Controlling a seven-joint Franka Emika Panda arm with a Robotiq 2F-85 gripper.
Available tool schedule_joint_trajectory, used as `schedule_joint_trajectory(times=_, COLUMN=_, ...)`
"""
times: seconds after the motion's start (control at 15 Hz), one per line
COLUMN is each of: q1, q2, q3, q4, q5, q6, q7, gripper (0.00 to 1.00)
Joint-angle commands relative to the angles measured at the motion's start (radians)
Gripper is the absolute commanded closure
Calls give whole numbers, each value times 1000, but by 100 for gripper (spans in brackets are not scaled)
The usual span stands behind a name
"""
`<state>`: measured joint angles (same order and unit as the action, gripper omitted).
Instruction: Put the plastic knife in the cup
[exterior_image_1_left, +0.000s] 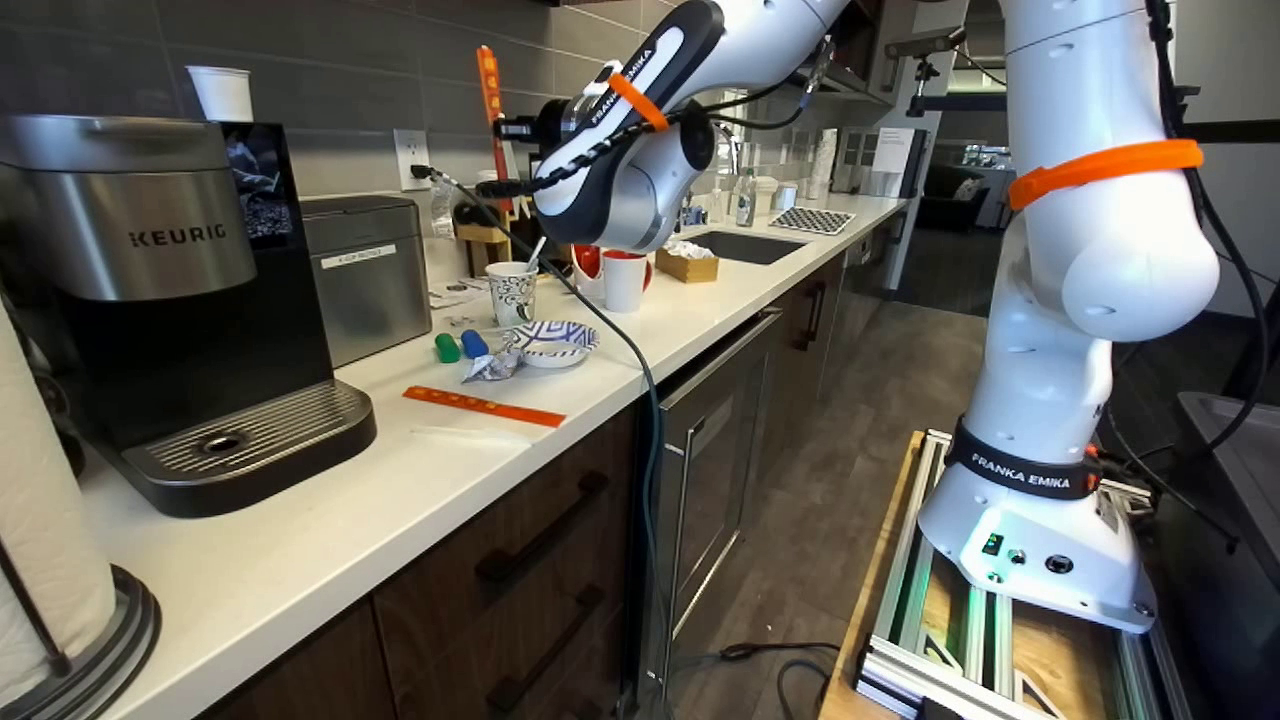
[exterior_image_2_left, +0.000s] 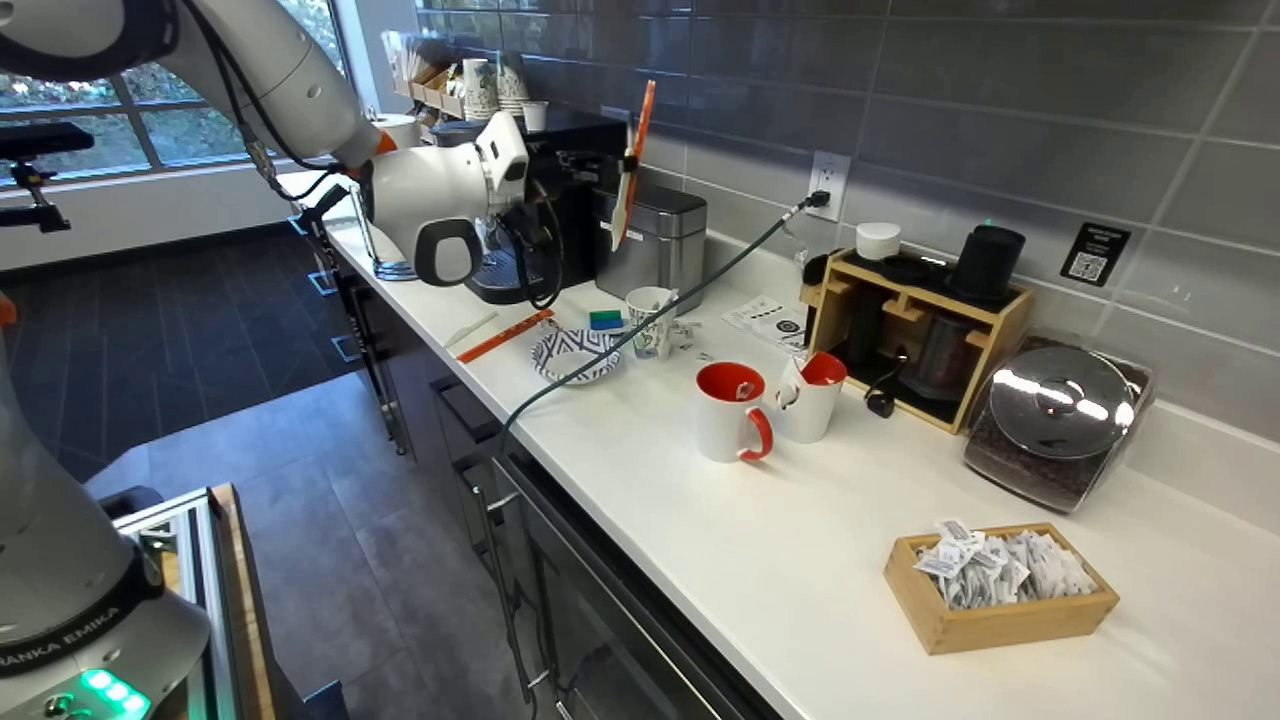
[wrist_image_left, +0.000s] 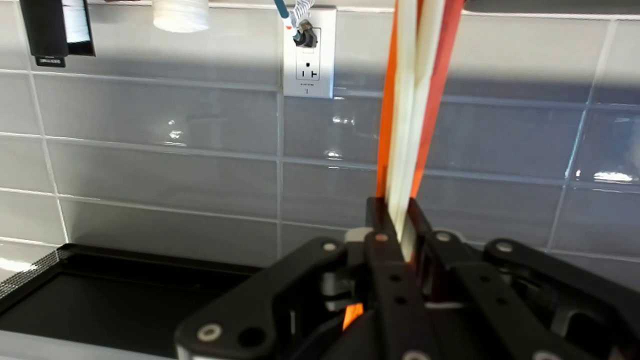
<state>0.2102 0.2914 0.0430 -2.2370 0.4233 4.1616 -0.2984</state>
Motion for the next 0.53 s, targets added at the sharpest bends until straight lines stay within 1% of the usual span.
schedule_joint_trajectory(times=0.0, q1=-2, q2=0, q3=0, q4=-1, q5=-4, q6=0, q7=3, gripper=91)
schedule_joint_trajectory(times=0.33, q1=-2, q2=0, q3=0, q4=-1, q5=-4, q6=0, q7=3, gripper=91)
schedule_joint_trajectory(times=0.4, q1=-2, q2=0, q3=0, q4=-1, q5=-4, q6=0, q7=2, gripper=98)
schedule_joint_trajectory(times=0.47, q1=-1, q2=10, q3=-2, q4=6, q5=-3, q6=14, q7=-2, gripper=98)
